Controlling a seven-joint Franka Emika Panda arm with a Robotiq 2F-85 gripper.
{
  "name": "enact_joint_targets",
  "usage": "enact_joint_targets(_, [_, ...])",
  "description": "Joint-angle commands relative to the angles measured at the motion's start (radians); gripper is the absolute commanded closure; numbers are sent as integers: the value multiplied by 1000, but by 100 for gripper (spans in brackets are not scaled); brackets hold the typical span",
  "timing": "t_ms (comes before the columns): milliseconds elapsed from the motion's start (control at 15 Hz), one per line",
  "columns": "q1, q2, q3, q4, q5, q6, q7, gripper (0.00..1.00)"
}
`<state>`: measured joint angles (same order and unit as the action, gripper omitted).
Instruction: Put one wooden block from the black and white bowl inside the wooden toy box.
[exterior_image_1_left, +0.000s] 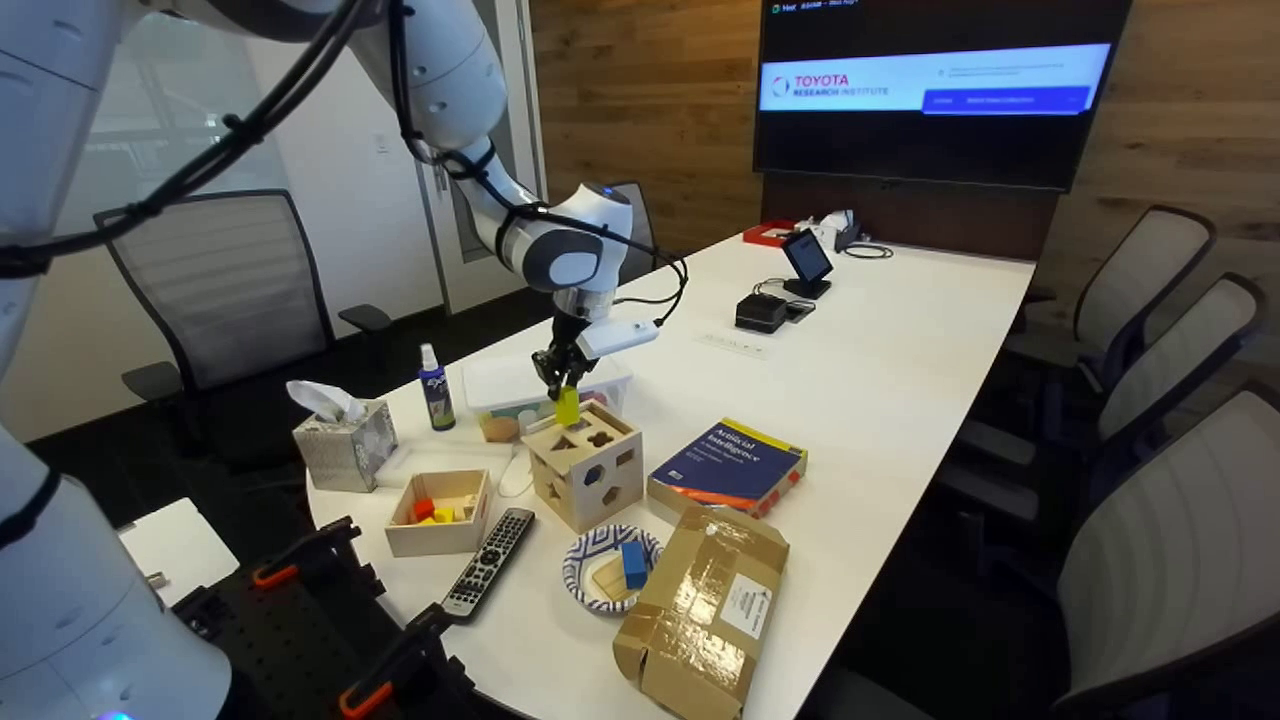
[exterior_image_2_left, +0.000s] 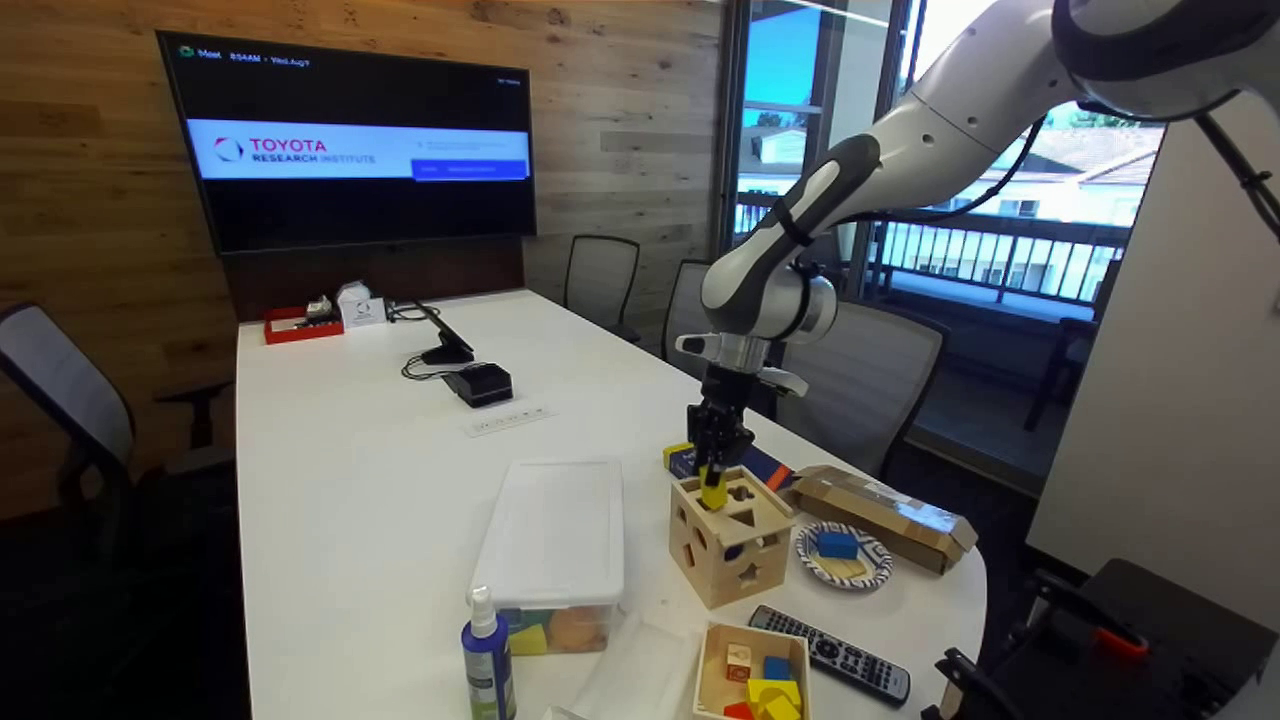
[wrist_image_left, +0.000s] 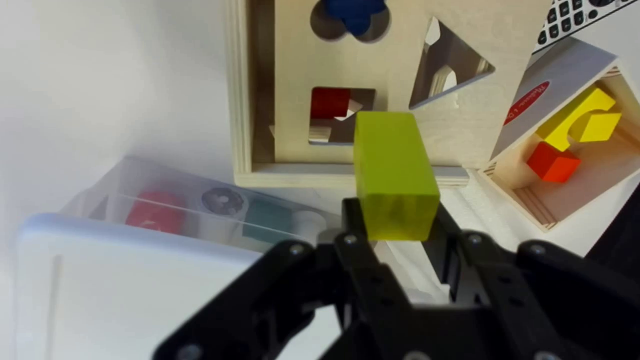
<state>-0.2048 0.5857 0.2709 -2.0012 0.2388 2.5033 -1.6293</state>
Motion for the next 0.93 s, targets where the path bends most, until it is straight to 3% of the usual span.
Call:
enact_joint_targets(0, [-24, 17, 23, 31, 54, -10, -60, 92])
enact_joint_targets(867, [-63, 71, 25, 81, 97, -15, -89, 92])
